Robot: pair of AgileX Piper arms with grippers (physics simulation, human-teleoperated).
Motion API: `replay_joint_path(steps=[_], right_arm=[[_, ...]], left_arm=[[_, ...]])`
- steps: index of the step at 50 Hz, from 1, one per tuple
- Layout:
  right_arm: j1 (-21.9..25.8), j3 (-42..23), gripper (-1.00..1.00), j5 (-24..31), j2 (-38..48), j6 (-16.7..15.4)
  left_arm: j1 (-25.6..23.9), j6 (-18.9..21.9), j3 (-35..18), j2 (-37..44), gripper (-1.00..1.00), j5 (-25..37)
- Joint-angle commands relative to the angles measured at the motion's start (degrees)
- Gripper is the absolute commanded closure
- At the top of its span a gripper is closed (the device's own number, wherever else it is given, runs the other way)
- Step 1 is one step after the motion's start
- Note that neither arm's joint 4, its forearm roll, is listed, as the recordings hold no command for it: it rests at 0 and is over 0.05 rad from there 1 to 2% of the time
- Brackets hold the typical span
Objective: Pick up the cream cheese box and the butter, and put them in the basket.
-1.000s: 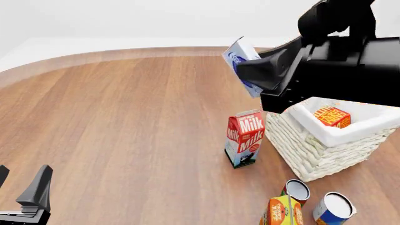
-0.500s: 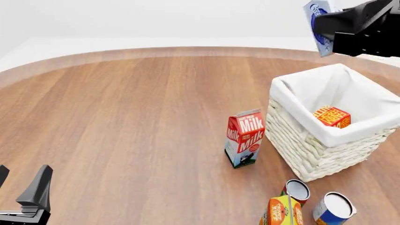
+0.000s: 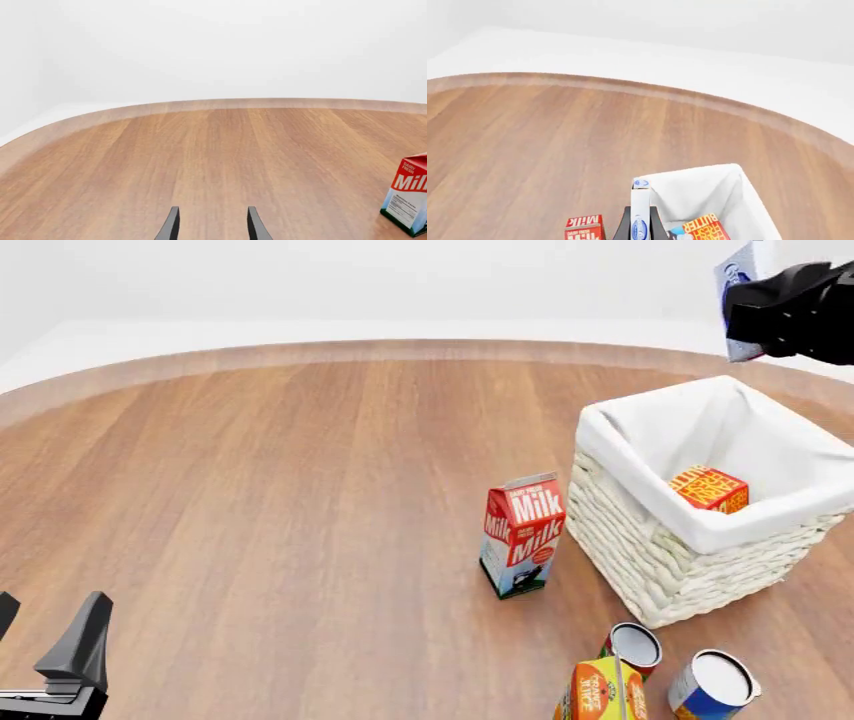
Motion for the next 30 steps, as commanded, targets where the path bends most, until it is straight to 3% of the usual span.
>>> replay_joint_path(steps=[1, 13, 30], right_arm=[[-4.84, 2.39, 1.0, -4.43, 3.05, 1.25], [-6.93, 6.91, 1.0, -8.74, 6.84, 0.7], [-9.64, 7.91, 1.0, -11.22, 11.06, 0.82]], left_arm=[[0.0, 0.01, 0.0, 0.01, -1.0, 0.0], [0.01, 0.0, 0.0, 0.0, -1.0, 0.0], [-0.01, 0.02, 0.0, 0.0, -1.0, 0.0]])
